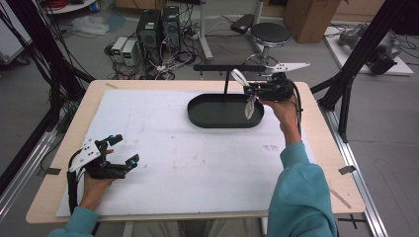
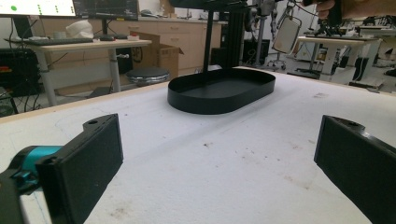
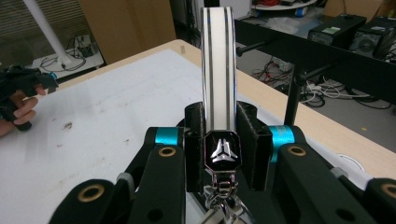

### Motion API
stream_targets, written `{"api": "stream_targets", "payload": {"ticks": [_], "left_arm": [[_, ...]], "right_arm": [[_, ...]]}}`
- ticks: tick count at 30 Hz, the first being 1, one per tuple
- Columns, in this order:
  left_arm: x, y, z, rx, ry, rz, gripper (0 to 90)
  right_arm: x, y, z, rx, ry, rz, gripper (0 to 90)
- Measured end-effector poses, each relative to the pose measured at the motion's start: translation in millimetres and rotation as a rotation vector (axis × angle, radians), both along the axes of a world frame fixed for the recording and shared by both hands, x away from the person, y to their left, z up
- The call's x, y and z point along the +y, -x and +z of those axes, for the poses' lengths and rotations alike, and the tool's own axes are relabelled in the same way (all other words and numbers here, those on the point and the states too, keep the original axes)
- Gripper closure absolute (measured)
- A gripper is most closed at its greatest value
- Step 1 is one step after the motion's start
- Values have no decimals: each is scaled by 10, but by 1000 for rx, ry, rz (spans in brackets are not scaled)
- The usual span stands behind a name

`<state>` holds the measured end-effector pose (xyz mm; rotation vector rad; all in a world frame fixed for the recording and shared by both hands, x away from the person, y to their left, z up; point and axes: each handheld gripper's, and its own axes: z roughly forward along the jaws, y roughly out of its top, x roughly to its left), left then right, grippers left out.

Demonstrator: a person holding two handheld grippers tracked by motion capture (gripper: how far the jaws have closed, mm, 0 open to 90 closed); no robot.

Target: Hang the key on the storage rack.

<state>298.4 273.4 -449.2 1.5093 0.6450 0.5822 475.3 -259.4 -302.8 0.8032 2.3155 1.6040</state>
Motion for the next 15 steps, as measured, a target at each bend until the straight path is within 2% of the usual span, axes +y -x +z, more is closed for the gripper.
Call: {"api": "stream_targets", "payload": {"ticks": [7,15], "left_arm": [[1,8,-36,-12,3,0,17],[-9,9,-58,-4,-1,1,17]], "right_arm": [[7,-70,-68,15,-2,-22,746],[-14,-178,-168,24,-15,-52,746]]}}
